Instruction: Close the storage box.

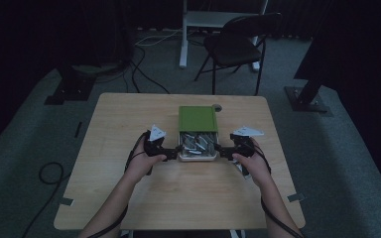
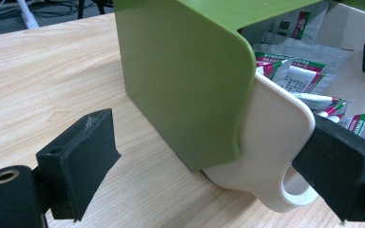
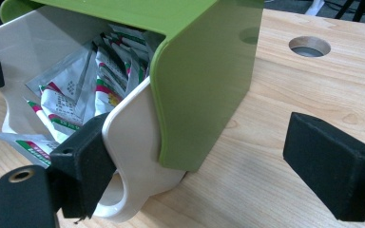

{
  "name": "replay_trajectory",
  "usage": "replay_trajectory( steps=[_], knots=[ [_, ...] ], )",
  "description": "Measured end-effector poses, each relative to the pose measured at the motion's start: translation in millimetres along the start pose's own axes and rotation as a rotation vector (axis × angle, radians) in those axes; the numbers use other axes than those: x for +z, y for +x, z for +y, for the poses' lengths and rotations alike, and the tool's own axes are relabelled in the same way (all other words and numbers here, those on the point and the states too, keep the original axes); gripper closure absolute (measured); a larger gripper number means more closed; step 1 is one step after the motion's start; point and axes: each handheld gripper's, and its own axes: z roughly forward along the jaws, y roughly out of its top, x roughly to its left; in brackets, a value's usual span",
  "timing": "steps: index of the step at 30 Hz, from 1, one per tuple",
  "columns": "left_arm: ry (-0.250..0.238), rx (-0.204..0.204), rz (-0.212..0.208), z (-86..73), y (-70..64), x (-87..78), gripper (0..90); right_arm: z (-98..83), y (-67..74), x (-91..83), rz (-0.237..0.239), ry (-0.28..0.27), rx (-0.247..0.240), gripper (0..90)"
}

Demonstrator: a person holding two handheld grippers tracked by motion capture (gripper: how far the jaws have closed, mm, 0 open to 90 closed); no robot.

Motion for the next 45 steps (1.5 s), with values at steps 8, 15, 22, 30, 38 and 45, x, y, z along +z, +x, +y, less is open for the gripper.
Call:
replay_trajectory(
  steps=[8, 15, 22, 30, 38, 45],
  knots=[
    [0.002, 0.0, 0.012, 2.3, 1.5, 2.4, 10.2, 1.9, -1.0, 2.6, -0.014, 0.002, 0.009, 12.5],
    [-0.01, -0.017, 0.028, 2.5, 3.2, 6.0, 10.2, 3.4, -1.7, 6.2, -0.031, 0.001, 0.03, 12.6],
    [-0.007, -0.003, 0.047, 6.3, 4.5, 9.0, 10.2, 5.2, -2.5, 9.3, -0.041, 0.004, 0.042, 12.5],
    [-0.004, 0.0, 0.056, 9.0, 7.1, 12.3, 10.2, 9.4, -4.3, 13.1, -0.056, 0.014, 0.04, 12.5],
    [-0.008, -0.006, 0.061, 10.9, 9.7, 16.1, 10.2, 11.6, -5.0, 17.6, -0.079, 0.014, 0.043, 12.5],
    [-0.016, -0.018, 0.059, 11.6, 12.9, 19.9, 10.2, 13.1, -5.4, 20.8, -0.099, 0.011, 0.049, 12.4]
  ],
)
